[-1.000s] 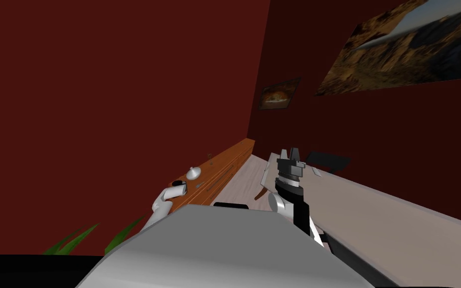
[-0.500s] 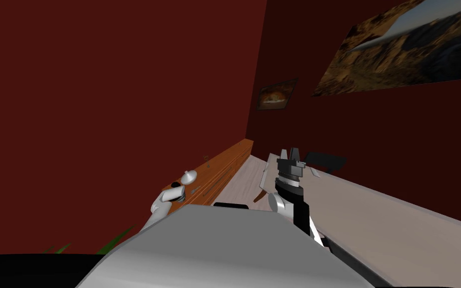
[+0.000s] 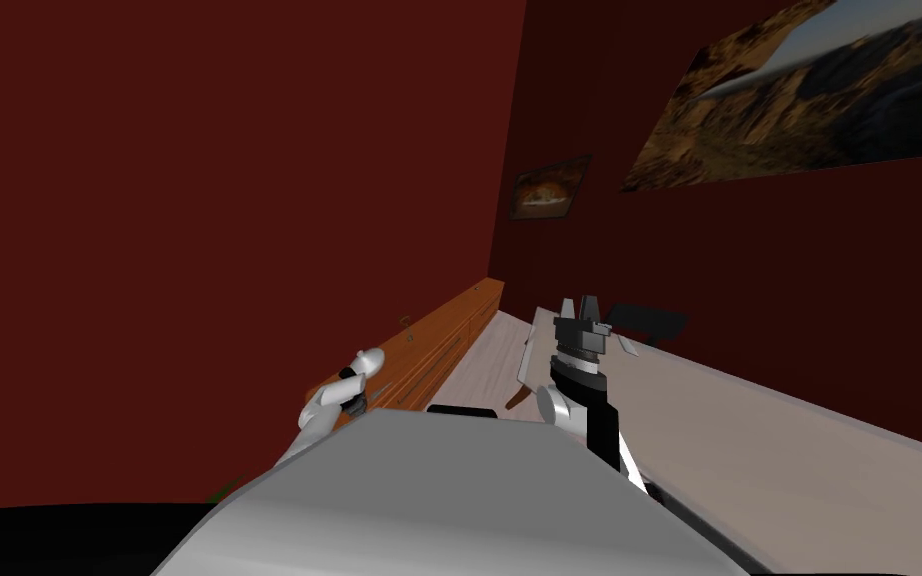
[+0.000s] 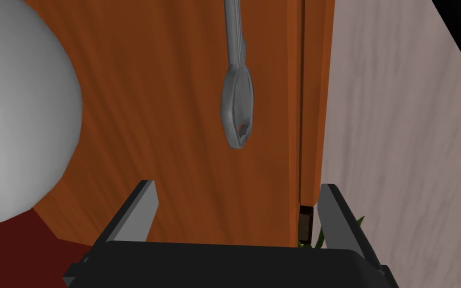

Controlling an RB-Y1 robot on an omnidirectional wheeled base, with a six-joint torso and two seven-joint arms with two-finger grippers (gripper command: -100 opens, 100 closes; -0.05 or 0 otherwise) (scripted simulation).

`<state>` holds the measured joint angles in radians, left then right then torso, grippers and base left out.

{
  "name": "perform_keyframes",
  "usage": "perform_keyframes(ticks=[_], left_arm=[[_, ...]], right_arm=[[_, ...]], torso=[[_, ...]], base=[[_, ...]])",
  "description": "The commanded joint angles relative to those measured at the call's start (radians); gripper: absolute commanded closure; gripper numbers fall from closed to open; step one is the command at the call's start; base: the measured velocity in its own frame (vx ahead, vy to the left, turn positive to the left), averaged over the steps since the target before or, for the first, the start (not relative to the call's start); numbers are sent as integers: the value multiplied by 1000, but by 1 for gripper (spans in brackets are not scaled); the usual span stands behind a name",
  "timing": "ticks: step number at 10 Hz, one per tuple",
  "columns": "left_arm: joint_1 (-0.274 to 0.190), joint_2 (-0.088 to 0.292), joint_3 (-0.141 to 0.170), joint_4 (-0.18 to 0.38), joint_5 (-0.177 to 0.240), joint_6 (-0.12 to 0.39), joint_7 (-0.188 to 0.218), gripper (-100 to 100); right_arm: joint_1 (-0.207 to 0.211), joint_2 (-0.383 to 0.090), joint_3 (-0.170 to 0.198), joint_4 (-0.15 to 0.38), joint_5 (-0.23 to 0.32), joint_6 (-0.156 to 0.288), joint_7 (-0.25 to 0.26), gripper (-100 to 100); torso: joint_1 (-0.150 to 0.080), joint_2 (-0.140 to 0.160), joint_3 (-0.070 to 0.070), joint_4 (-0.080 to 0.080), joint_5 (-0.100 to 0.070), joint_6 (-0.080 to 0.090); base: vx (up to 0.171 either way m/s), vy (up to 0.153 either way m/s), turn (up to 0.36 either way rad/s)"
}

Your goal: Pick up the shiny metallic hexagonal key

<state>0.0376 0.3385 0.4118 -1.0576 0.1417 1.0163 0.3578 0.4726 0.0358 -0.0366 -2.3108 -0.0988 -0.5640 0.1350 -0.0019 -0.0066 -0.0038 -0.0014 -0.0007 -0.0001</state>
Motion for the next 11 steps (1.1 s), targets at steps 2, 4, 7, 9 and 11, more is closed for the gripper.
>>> perform_keyframes(ticks=[2,4,7,9,11], left_arm=[[-5,-3,15,21,3,67,16,-100],[-13,1,25,47,8,92,21,-100],[-31,13,48,109,20,150,32,-100],[-41,21,61,142,27,179,37,-100],[-39,19,57,137,25,167,35,0]], right_arm=[[0,0,0,0,0,0,0,0],[0,0,0,0,0,0,0,0],[0,0,0,0,0,0,0,0],[0,0,0,0,0,0,0,0],[0,0,0,0,0,0,0,0]], torso=[[0,0,0,0,0,0],[0,3,1,0,0,0],[0,-2,-1,0,0,0],[2,0,0,0,0,0],[2,3,2,0,0,0]], base=[[99,-22,-47],[68,-29,-37],[130,-20,-61],[104,14,-49],[26,6,-5]])
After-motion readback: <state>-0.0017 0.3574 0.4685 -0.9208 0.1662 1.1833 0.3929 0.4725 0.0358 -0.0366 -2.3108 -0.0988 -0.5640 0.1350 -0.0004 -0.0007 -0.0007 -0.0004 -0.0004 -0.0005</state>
